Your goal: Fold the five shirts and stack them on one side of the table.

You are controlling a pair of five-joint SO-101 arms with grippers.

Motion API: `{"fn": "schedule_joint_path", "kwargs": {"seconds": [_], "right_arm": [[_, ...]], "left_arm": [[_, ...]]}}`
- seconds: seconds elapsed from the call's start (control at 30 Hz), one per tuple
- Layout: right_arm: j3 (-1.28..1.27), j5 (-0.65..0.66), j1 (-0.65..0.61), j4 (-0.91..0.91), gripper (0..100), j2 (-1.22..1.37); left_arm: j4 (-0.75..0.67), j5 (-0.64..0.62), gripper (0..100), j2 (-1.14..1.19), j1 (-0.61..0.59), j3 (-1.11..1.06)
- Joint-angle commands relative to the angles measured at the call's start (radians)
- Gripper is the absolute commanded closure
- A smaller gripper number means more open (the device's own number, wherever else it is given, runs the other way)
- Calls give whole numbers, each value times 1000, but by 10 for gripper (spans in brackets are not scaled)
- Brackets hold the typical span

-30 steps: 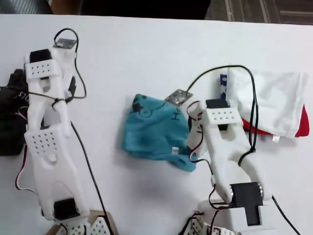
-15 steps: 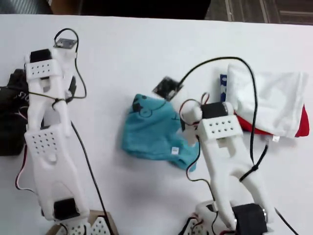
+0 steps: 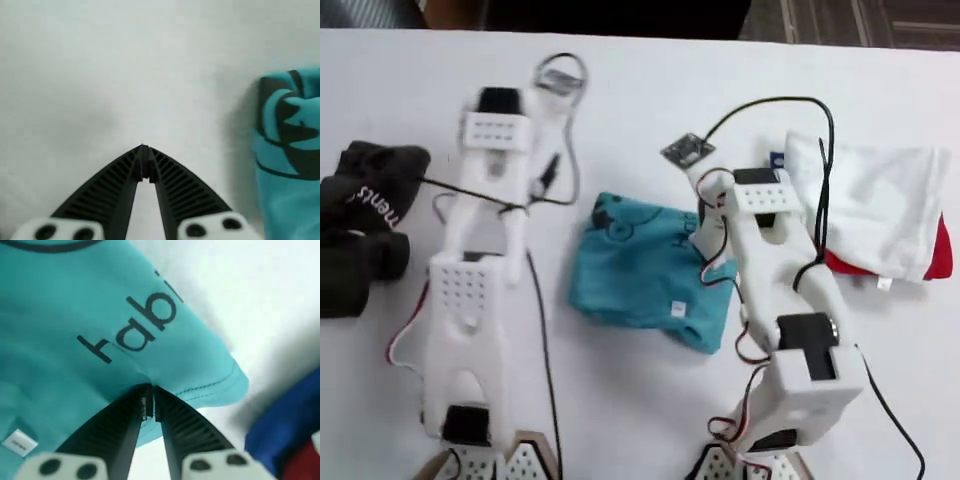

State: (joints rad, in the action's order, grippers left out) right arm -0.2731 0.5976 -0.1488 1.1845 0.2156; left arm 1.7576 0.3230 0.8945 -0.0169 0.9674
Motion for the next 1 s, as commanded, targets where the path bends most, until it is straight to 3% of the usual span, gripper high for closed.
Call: {"fn": "schedule_joint_path", "kwargs": {"seconds": [0.0,0.1,0.37,0.53,0.73,0.97], "right_arm": [[43,-12,30,7,976,7],[63,-11,33,-36,976,5],[66,-11,114,107,976,-211],[-226,20,127,99,976,-499],[-646,83,56,-16,976,-849],[-847,77,-27,-56,976,-1026]], "left_arm": [[21,-8,973,-72,83,8],[21,-9,973,-72,147,-19],[-2,-5,973,-69,245,-8],[-29,-9,973,-66,247,-10],[9,-8,973,-94,244,67],[23,-12,973,-110,276,114]]}}
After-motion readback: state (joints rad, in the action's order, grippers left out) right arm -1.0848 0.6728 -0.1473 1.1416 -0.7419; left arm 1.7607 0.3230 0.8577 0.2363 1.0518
